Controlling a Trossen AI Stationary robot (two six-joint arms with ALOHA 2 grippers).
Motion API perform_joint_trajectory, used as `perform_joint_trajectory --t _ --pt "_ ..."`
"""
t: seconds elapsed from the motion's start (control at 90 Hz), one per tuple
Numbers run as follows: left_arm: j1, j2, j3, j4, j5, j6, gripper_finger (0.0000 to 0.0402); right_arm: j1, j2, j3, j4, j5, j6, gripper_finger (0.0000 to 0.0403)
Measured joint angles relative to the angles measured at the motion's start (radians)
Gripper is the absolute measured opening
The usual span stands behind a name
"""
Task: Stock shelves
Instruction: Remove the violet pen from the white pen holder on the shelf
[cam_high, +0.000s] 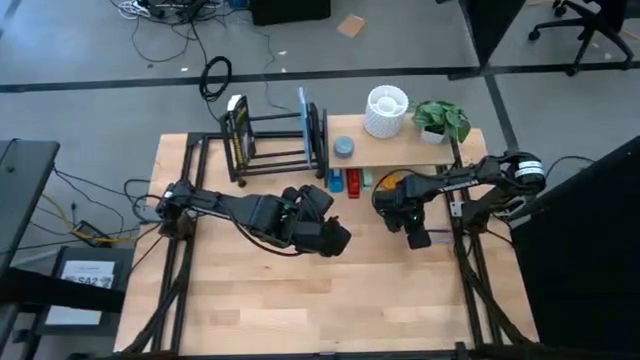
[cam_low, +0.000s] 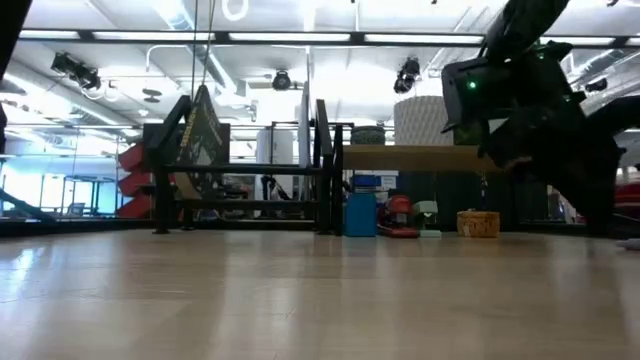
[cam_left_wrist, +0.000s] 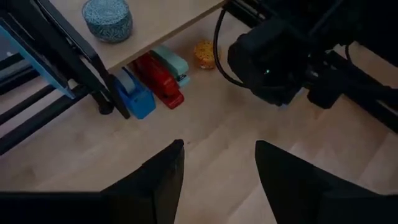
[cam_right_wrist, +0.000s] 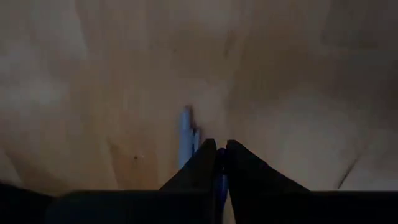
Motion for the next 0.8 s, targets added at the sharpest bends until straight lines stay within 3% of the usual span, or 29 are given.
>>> perform_joint_trajectory --t 0.533,0.656,0.8 --pt "-0.001 0.0 0.0 0.0 0.002 0.0 0.0177 0.0 0.0 -0.023 0.009 -0.003 0.052 0.0016" --pt "-0.001 0.0 0.0 0.0 0.002 0.0 0.0177 0.0 0.0 -0.023 0.009 0.003 0.061 0.0039" --pt "-0.003 0.0 0.0 0.0 0.002 0.0 0.0177 0.0 0.0 -0.022 0.006 0.023 0.071 0.0093"
